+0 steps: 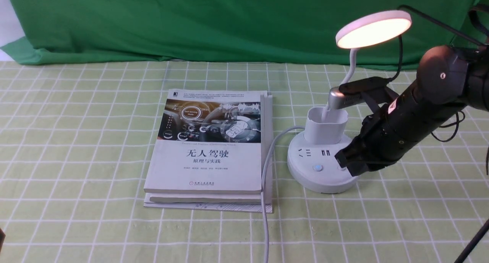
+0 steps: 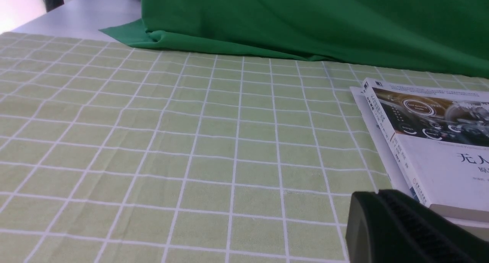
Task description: Turn on the table lamp on the green coffee tablecloth with your hand.
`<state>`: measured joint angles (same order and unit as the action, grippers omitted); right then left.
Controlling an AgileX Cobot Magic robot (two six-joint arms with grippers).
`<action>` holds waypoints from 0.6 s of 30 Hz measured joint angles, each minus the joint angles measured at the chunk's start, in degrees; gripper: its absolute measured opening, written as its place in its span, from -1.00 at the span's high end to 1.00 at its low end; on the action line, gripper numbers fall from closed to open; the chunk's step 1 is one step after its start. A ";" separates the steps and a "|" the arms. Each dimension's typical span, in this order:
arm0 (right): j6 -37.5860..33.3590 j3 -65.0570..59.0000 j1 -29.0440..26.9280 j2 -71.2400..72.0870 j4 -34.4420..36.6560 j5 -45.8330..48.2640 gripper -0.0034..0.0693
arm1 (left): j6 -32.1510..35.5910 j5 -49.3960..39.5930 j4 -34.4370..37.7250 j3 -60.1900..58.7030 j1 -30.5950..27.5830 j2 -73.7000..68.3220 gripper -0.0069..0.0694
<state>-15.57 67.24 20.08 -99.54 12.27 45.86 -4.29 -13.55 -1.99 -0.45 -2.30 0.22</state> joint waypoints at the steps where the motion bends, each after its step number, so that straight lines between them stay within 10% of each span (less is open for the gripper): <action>1: 0.42 -1.53 0.26 1.72 -0.06 0.00 0.81 | 0.00 0.00 0.00 0.00 0.00 0.00 0.81; 18: 13.91 -24.36 5.32 39.21 0.24 -0.72 0.81 | 0.00 0.00 0.00 0.00 0.00 0.00 0.81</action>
<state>-1.66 42.88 25.40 -60.33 12.51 45.15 -4.29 -13.55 -1.99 -0.45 -2.30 0.22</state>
